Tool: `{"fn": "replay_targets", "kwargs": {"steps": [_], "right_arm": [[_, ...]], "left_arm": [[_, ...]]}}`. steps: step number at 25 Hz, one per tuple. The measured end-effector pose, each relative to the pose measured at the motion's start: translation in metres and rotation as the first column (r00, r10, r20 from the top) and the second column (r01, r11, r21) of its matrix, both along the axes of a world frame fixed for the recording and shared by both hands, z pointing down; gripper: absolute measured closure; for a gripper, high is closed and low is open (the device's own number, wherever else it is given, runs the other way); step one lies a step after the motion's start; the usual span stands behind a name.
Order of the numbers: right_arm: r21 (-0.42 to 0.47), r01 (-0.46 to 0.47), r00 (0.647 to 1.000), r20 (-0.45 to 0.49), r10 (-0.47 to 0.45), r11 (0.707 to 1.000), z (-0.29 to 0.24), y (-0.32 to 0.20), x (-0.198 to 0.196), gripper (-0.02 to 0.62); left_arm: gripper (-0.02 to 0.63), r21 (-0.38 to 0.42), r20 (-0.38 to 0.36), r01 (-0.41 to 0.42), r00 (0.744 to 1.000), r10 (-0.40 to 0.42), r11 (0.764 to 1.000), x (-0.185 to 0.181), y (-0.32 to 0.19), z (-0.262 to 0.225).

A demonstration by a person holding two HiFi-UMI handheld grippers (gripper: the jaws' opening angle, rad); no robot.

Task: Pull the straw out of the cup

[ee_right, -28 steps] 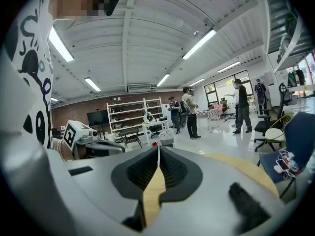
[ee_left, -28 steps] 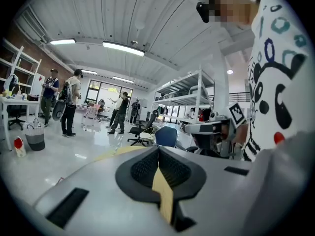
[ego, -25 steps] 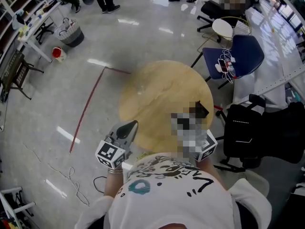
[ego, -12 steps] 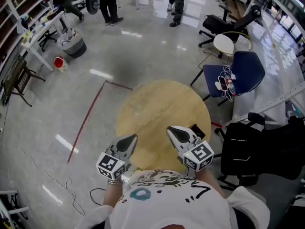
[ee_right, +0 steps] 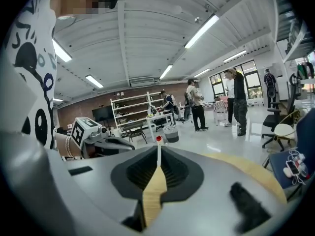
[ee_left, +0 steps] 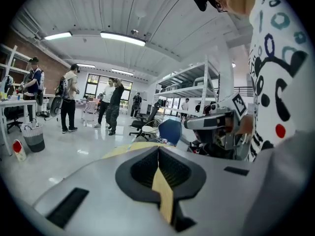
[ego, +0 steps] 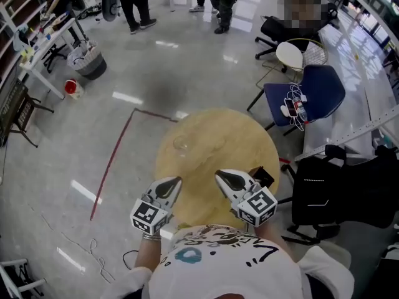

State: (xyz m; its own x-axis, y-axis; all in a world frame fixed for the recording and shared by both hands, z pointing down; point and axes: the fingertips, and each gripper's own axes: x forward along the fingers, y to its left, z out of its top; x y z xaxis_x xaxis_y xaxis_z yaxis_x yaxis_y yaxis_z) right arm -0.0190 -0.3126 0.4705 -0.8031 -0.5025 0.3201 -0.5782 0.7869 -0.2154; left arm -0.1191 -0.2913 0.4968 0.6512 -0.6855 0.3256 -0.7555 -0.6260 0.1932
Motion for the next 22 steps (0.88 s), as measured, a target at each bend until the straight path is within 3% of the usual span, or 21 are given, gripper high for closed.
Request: {"fn": "replay_targets", "kwargs": {"steps": [8,11,22], "right_arm": [[-0.02,0.024,0.998,-0.058,-0.025,1.0,0.025,-0.029,-0.037,0.56],[-0.032,0.028,0.994,-0.105,-0.031,0.999,0.043,-0.043,-0.053,0.492],[0.018,0.007,0.98,-0.197,-0.003,1.0,0.09,-0.095,-0.103,0.491]], "left_arm": [[0.591,-0.033,-0.025,0.049,0.998,-0.049,0.998,-0.029,-0.025,0.021],[0.591,-0.056,-0.028,0.048,0.998,-0.05,0.997,-0.037,-0.028,0.032],[0.591,-0.118,-0.061,0.048,0.997,-0.055,0.992,-0.054,-0.036,0.054]]}}
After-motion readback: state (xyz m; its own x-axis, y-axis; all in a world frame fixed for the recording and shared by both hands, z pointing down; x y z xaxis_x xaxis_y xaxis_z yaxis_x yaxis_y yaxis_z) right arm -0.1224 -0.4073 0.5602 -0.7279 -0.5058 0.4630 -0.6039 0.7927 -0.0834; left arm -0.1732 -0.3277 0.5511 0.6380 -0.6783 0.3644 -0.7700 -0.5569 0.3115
